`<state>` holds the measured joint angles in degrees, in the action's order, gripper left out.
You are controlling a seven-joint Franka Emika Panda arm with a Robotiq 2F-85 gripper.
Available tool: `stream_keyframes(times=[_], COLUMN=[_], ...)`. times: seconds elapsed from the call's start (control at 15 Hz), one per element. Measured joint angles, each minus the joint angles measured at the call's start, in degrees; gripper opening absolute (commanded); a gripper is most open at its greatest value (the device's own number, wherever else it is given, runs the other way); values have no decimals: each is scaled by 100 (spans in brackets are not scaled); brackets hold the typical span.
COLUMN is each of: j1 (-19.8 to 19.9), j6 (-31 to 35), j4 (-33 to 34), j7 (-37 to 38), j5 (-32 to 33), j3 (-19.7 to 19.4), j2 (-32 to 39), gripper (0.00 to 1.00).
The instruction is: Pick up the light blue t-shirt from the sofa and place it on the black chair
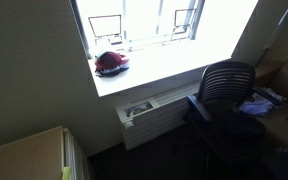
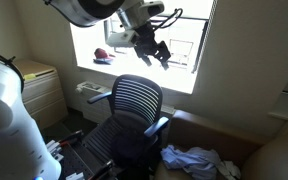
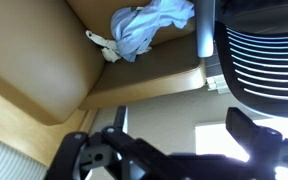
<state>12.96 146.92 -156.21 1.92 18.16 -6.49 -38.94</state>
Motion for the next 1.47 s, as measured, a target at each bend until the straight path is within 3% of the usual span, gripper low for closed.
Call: stream_keyframes(times=[0.27, 0.4, 0.67, 0.87, 1.07, 1.2, 1.47], j1=[210, 266, 226, 197, 205, 212, 247], j6=[110, -16, -580, -728, -474, -484, -620], j4=[633, 970, 1950, 2381, 2335, 2339, 2591], j7=[114, 8, -862, -938, -169, 448, 245], j5=[-110, -260, -1270, -1393, -893, -625, -1485], j3=[-81, -344, -901, -936, -948, -964, -913], j2=[1312, 2050, 3465, 3903, 4011, 4502, 5967], gripper=[100, 100, 100, 100, 100, 100, 100])
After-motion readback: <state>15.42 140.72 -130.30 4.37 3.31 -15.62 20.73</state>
